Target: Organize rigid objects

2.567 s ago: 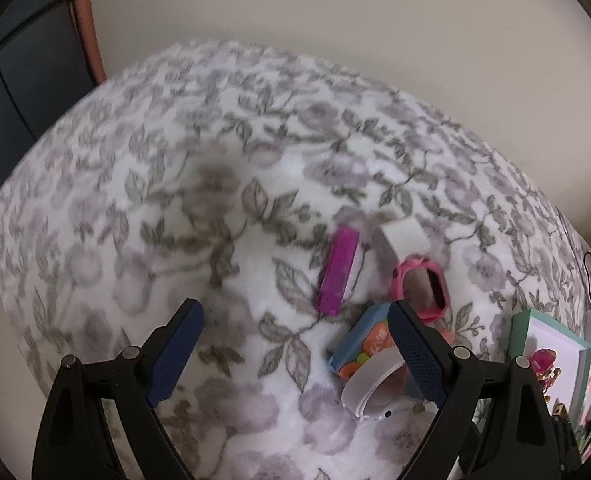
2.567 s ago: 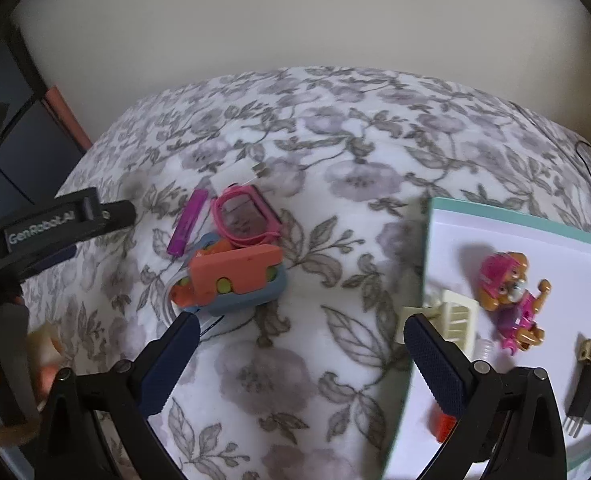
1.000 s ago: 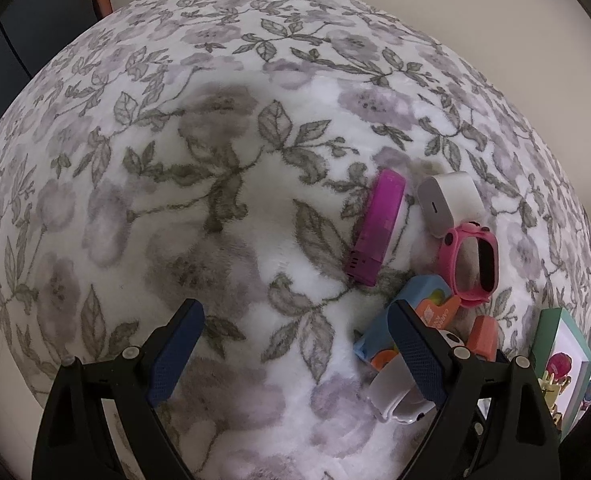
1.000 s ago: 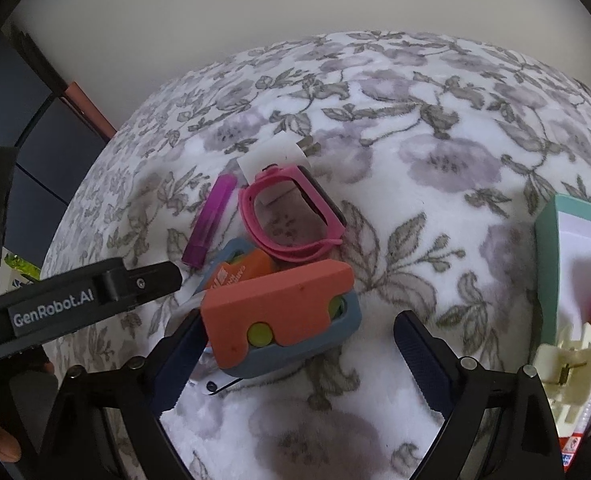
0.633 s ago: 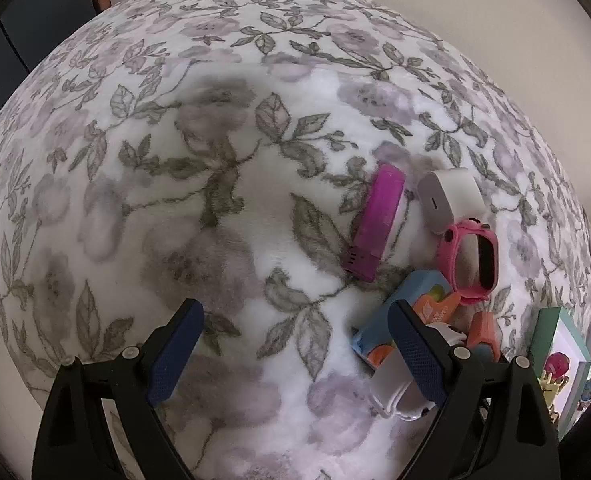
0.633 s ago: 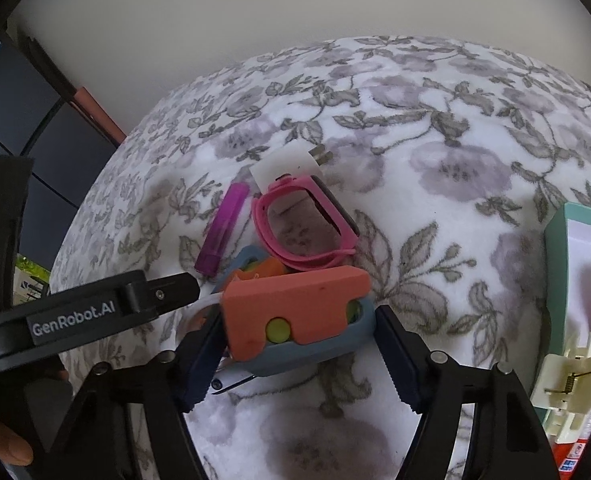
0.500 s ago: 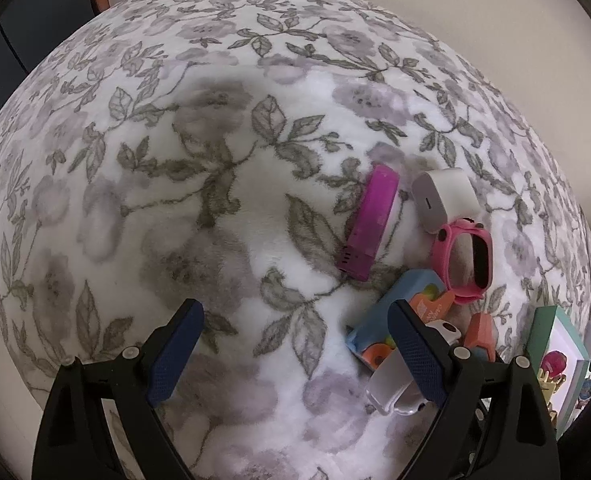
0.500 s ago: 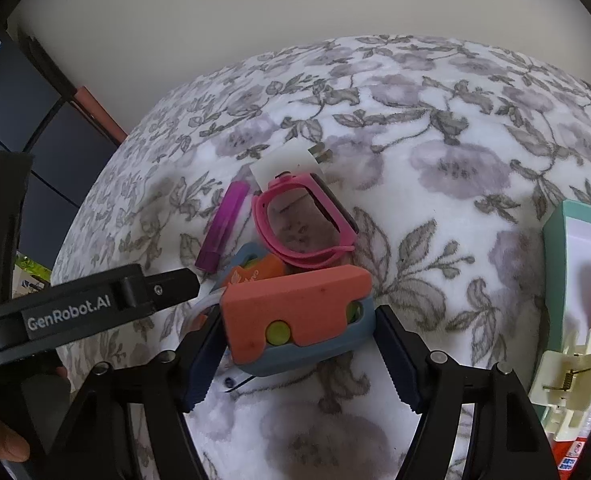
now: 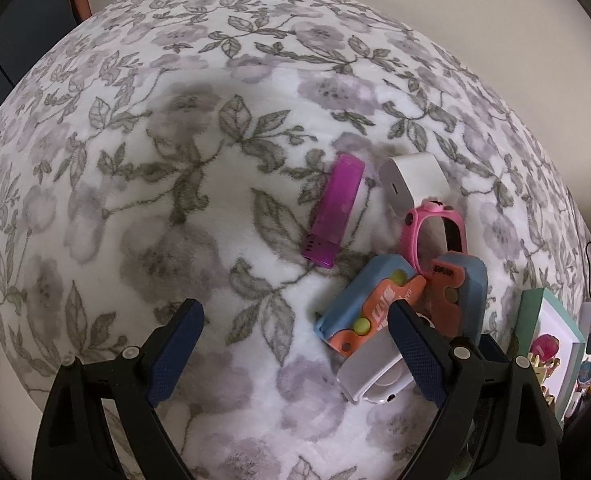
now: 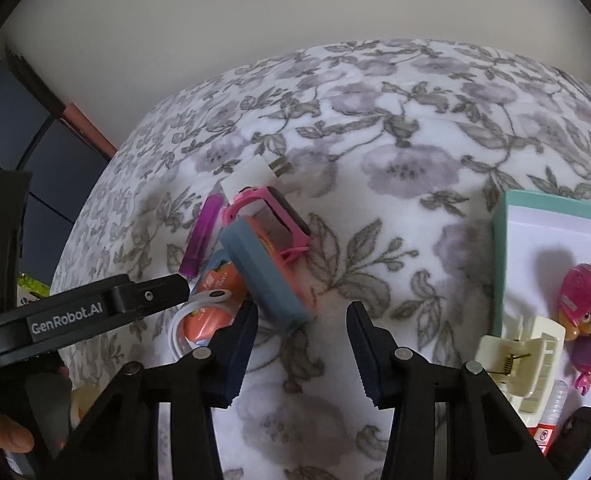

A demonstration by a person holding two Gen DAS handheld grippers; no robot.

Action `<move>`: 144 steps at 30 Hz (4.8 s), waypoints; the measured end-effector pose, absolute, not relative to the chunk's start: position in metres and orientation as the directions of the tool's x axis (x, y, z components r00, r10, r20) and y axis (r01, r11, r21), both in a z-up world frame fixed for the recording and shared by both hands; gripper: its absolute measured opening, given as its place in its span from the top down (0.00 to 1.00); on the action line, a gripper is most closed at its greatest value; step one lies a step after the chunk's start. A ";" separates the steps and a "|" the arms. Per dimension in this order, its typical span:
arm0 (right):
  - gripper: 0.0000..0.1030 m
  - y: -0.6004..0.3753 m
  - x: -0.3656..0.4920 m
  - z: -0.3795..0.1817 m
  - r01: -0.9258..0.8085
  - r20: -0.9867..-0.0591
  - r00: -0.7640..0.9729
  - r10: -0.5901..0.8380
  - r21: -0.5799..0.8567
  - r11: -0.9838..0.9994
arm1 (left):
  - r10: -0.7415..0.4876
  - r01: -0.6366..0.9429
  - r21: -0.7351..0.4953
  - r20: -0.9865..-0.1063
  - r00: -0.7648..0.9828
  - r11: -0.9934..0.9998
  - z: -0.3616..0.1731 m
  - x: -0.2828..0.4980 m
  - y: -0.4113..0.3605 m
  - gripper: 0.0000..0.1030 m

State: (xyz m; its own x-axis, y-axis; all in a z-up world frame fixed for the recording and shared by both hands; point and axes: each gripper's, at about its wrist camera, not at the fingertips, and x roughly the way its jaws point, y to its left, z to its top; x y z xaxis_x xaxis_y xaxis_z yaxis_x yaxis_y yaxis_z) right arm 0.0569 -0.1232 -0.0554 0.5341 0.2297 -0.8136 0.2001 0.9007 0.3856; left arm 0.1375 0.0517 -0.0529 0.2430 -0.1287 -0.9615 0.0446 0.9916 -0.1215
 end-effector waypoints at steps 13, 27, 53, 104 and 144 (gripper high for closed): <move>0.53 -0.114 0.067 -0.058 0.178 -0.797 0.550 0.247 0.401 0.898 | -0.162 0.101 -0.143 -0.961 0.223 0.985 -0.043 0.125 0.055 0.09; 0.61 -0.106 0.081 -0.066 0.170 -0.788 0.557 0.260 0.415 0.894 | -0.172 0.044 -0.167 -0.960 0.220 0.985 -0.042 0.126 0.068 0.09; 0.78 -0.127 0.038 -0.067 0.278 -0.872 0.441 0.215 0.360 0.890 | -0.248 0.219 -0.215 -0.960 0.134 0.952 -0.044 0.104 0.013 0.20; 0.78 -0.265 -0.073 -0.012 0.594 -0.840 0.540 0.045 0.419 0.686 | -0.458 0.411 -0.356 -0.870 0.181 0.839 0.011 0.051 -0.078 0.82; 0.78 -0.308 -0.105 -0.048 0.703 -0.913 0.407 0.021 0.328 0.631 | -0.300 0.598 -0.190 -0.950 0.088 0.779 -0.036 -0.004 -0.161 0.81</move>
State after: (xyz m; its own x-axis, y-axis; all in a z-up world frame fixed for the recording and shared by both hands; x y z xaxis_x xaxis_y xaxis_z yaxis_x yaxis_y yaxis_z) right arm -0.1050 -0.3079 -0.0481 0.4070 0.0205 -0.9132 0.7031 0.6312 0.3275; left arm -0.0040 -0.1613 -0.0363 0.0875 -0.2995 -0.9501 0.5981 0.7785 -0.1904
